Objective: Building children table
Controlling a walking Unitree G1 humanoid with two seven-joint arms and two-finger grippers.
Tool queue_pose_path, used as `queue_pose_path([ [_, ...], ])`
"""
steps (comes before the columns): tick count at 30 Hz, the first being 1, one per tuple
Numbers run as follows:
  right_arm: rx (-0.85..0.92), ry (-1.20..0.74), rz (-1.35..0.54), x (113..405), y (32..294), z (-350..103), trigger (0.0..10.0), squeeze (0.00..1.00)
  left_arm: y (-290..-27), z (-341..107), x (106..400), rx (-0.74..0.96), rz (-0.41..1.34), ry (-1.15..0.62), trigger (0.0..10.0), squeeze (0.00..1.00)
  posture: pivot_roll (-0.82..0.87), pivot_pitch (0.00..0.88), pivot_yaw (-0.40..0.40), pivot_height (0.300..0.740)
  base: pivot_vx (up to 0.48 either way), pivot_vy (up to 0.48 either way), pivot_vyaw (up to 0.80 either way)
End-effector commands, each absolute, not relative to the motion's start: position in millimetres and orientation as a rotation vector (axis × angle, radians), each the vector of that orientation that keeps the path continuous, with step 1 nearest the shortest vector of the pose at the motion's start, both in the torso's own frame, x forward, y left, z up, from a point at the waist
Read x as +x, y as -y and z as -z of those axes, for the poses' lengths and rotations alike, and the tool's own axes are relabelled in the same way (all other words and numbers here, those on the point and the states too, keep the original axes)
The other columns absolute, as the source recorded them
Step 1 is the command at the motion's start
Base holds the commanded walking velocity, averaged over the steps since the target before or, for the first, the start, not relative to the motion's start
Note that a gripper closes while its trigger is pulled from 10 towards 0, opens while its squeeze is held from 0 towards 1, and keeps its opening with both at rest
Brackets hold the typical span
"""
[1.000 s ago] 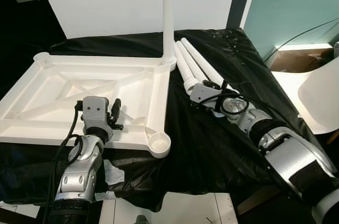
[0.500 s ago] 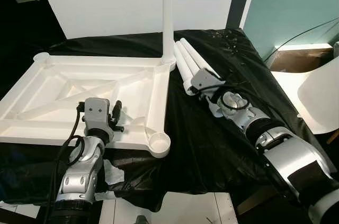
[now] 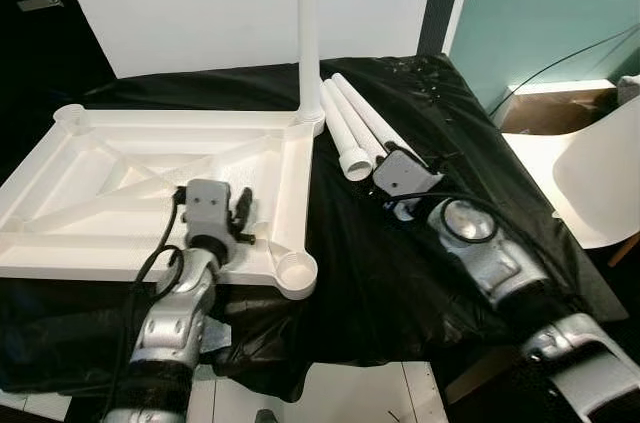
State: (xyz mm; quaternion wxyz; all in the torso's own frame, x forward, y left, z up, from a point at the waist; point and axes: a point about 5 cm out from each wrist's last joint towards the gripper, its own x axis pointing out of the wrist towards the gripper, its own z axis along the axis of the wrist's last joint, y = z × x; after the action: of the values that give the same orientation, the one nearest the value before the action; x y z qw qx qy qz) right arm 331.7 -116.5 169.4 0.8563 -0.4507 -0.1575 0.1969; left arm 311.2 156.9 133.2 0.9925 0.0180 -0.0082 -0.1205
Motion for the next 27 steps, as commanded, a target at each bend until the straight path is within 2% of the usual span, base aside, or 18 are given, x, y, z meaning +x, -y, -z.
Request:
queue_pose_path([
  [1,-0.998,0.3,-0.448,325,123,-167,10.0,0.0,-155,-128,312,0.04,0.255,0.0,10.0,0.0,-0.06,0.0,0.021,0.74,0.0,0.0,0.0],
  [15,-1.135,0.208,-0.515,293,145,-177,10.0,0.0,-144,-121,310,0.011,0.279,-0.019,10.0,0.0,-0.08,0.0,0.021,0.74,0.0,0.0,0.0],
  [16,-1.155,0.19,-0.507,293,147,-172,10.0,1.0,-142,-119,310,0.006,0.28,-0.023,10.0,0.0,-0.07,0.0,0.019,0.74,0.0,0.0,0.0],
  [20,-1.188,0.178,-0.524,294,144,-169,10.0,1.0,-140,-118,310,0.002,0.283,-0.024,10.0,0.0,-0.07,0.0,0.019,0.74,0.0,0.0,0.0],
  [21,-1.203,0.151,-0.544,293,144,-165,10.0,0.36,-140,-118,310,0.001,0.283,-0.024,10.0,0.0,-0.07,0.0,0.017,0.74,0.0,0.0,0.0],
  [23,-1.203,0.151,-0.544,293,144,-165,10.0,0.36,-140,-118,310,0.001,0.283,-0.024,10.0,0.0,-0.07,0.0,0.017,0.74,0.0,0.0,0.0],
  [24,-1.212,0.129,-0.557,293,145,-161,10.0,0.0,-139,-118,311,0.0,0.282,-0.024,10.0,0.0,-0.07,0.0,0.013,0.74,0.0,0.0,0.0],
  [27,-1.222,0.102,-0.563,295,147,-155,10.0,0.0,-140,-117,311,-0.001,0.278,-0.024,10.0,0.0,-0.06,0.0,0.01,0.74,0.0,0.0,0.0],
])
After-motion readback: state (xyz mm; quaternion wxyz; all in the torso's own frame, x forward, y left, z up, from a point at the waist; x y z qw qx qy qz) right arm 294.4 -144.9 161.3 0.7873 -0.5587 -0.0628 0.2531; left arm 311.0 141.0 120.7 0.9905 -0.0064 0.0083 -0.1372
